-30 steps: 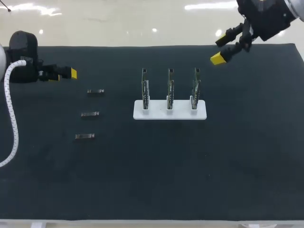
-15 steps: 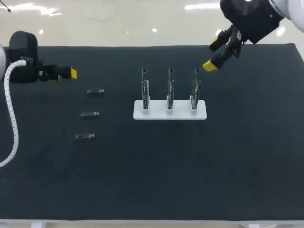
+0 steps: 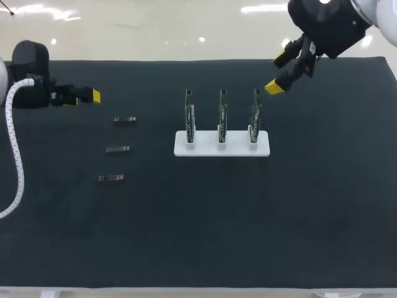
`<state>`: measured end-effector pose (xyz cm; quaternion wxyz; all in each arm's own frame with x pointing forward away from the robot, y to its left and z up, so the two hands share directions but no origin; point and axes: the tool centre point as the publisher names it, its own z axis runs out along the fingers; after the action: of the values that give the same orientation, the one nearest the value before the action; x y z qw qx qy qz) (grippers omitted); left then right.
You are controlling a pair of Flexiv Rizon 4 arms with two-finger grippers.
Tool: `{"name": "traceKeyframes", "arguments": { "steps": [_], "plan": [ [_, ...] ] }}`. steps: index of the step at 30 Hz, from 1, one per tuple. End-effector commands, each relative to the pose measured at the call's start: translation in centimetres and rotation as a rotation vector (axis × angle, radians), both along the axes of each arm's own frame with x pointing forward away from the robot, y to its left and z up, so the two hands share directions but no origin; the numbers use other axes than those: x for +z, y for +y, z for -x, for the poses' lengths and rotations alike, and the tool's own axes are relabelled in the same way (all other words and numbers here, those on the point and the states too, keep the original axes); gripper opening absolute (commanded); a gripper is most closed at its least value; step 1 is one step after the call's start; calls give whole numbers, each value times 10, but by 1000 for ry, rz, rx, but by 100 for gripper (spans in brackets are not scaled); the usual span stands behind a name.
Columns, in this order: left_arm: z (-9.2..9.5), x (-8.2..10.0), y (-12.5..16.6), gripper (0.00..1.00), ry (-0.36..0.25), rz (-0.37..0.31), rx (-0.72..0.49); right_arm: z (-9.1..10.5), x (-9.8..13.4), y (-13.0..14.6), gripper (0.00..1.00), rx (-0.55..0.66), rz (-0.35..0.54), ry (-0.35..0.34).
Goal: Pick up the optical module with the left hand, and insert it into the network port with the right hand.
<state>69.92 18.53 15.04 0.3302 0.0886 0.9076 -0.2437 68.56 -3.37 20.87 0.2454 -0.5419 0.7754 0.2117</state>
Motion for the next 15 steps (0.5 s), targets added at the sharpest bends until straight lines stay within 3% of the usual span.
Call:
{"name": "traceKeyframes", "arguments": {
  "steps": [1, 11, 15],
  "plan": [
    [-1, 1, -1, 100, 3, -3, 1, 1, 0, 0, 100, -1, -1, -2],
    [31, -8, 31, 100, 42, -59, -315, 1, 0, 0, 100, -1, -1, -2],
    [43, -17, 41, 100, 47, -170, -506, 1, 0, 0, 100, -1, -1, -2]
  ]
}}
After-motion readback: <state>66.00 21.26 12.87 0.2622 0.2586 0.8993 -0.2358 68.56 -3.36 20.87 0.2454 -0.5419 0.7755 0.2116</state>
